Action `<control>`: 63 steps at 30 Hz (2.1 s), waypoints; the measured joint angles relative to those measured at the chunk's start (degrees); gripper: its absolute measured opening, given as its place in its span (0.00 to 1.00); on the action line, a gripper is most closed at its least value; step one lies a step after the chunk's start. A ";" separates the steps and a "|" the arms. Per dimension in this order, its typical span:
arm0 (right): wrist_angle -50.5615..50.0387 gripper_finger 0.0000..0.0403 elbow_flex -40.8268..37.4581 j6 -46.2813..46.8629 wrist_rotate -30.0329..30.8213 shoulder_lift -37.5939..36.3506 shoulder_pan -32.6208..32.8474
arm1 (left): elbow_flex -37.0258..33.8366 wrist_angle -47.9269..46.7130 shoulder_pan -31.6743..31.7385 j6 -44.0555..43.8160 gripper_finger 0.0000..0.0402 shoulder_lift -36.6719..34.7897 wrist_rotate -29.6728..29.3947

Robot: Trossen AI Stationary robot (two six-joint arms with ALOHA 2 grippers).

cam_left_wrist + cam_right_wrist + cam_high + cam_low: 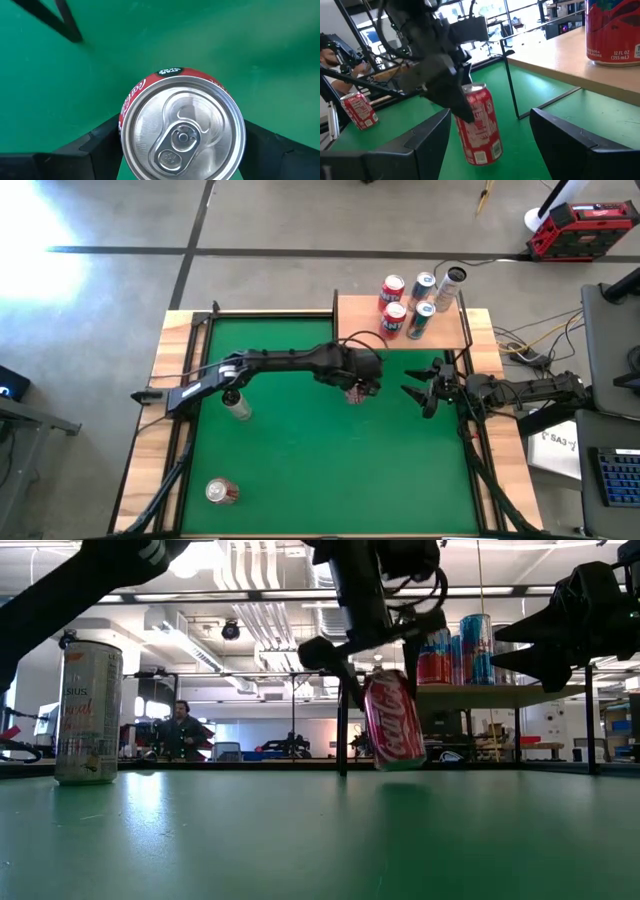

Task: Place canned beverage on shelf
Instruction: Move the top red white soda can to the center of the table, then move the white yellow soda can to the center of the table

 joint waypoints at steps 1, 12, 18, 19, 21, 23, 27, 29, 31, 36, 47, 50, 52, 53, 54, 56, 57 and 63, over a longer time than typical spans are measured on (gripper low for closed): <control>0.00 0.65 0.00 0.02 0.00 0.00 -0.02 | -0.01 0.01 0.01 -1.09 0.71 0.13 -0.10; 0.00 0.65 0.00 0.01 0.01 -0.02 0.00 | -0.01 -0.22 0.03 -7.01 0.71 -0.02 -5.73; 0.00 0.65 0.00 0.01 0.00 -0.02 0.00 | -0.72 -1.08 0.03 -7.49 0.71 -0.02 -6.83; 0.00 0.65 0.00 0.01 0.00 -0.02 -0.01 | -0.77 -1.33 0.03 -7.50 0.71 -0.02 -6.83; 0.00 0.65 0.00 0.00 0.00 -0.02 0.00 | -1.06 -1.44 0.03 -7.50 0.71 -0.02 -6.83; 0.00 0.65 0.00 0.00 0.00 -0.02 0.00 | -1.14 -1.49 0.03 -7.50 0.71 -0.02 -6.83; 0.00 0.65 0.00 0.00 0.00 -0.02 -0.01 | -1.81 -1.74 0.03 -7.50 0.71 -0.09 -6.84; 0.00 0.65 0.00 0.00 0.00 -0.02 0.00 | -2.46 -1.64 0.05 -7.50 0.71 -0.09 -6.85; 0.00 0.65 0.00 0.02 0.00 -0.02 0.00 | -3.03 -1.38 0.03 -7.49 0.71 -0.09 -6.86; 0.00 0.65 0.00 0.00 0.00 -0.04 0.00 | -3.81 -0.90 0.03 -7.52 0.73 -0.17 -6.89; 0.00 0.65 0.00 0.00 0.00 -0.04 -0.02 | -0.73 -1.95 -0.47 -6.55 0.95 -0.20 -6.78; 0.00 0.65 0.00 0.00 0.01 -0.03 -0.01 | -0.19 -2.65 -1.45 -5.55 0.96 -1.25 -6.00; 0.00 0.65 0.00 0.02 0.00 -0.03 0.00 | -0.23 -4.17 -2.37 -5.46 0.98 -2.69 -5.73; 0.00 0.65 0.00 0.01 0.00 -0.04 0.00 | 0.12 -5.23 -2.91 -5.63 0.98 -3.30 -5.77; 0.00 0.65 0.00 0.02 0.02 -0.04 -0.02 | 0.14 -5.91 -3.48 -6.14 0.99 -4.01 -5.95; 0.00 0.65 0.00 0.00 0.00 -0.04 0.00 | 0.04 -8.05 -4.61 -7.46 0.99 -5.39 -6.22; 0.00 0.65 0.00 0.01 0.00 -0.04 0.00 | 0.04 -10.07 -5.22 -8.36 0.99 -5.84 -6.48; -0.02 0.65 0.00 0.00 0.00 -0.04 0.00 | -2.14 -21.18 -9.20 -22.64 0.98 -9.05 -10.73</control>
